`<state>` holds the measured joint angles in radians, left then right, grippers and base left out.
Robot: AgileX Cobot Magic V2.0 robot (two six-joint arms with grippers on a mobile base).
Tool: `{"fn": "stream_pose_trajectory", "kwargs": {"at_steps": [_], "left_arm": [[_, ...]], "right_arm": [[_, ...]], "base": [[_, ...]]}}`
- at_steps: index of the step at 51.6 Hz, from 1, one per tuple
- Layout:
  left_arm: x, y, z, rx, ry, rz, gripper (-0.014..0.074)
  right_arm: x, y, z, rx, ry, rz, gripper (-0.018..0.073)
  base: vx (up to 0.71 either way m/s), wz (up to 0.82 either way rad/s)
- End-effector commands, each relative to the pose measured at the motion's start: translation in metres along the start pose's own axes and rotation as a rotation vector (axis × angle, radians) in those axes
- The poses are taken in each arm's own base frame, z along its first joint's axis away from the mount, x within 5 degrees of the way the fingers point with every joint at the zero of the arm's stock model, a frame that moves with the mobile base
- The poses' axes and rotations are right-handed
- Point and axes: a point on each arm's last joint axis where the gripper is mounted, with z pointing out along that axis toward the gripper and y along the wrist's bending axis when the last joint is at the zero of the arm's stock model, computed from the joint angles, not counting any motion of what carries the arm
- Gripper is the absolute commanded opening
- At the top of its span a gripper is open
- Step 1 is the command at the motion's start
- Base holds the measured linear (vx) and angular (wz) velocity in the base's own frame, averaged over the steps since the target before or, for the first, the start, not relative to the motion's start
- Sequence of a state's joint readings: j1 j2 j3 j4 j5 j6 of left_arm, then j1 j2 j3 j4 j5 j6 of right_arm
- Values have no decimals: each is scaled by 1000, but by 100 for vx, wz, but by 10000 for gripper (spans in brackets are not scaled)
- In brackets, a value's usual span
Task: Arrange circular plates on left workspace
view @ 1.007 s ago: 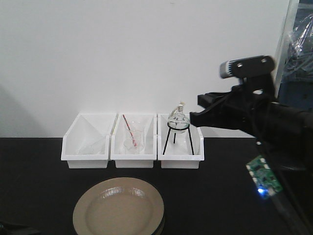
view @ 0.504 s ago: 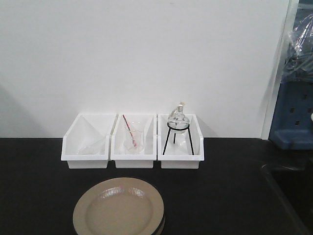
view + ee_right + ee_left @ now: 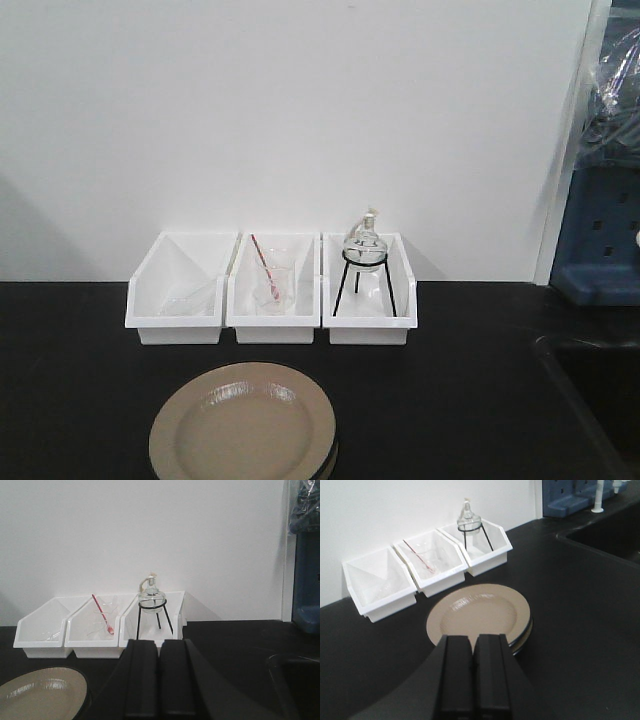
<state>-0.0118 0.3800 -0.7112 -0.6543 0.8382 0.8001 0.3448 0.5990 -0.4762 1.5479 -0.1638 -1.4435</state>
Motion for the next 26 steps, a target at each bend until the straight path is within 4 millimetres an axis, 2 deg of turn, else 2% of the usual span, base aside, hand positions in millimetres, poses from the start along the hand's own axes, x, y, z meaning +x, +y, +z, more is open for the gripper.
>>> {"fn": "stream_pose_trajectory", "kwargs": {"at_steps": [1, 14, 19, 23, 26], "left_arm": [[-12, 2, -3, -17, -69, -27, 1], [-12, 3, -3, -19, -70, -26, 1], [-15, 15, 0, -149, -161, 1, 1], [-3, 23, 3, -261, -217, -28, 1], [14, 25, 6, -317, -208, -42, 1]], "right_arm": [[-11, 0, -1, 7, -34, -8, -3], [-11, 0, -1, 7, -34, -8, -3], [-11, 0, -1, 7, -34, -8, -3], [-11, 0, -1, 7, -34, -8, -3], [-11, 0, -1, 7, -34, -8, -3]], "base": [[0, 0], [0, 0], [0, 0], [0, 0], [0, 0]]}}
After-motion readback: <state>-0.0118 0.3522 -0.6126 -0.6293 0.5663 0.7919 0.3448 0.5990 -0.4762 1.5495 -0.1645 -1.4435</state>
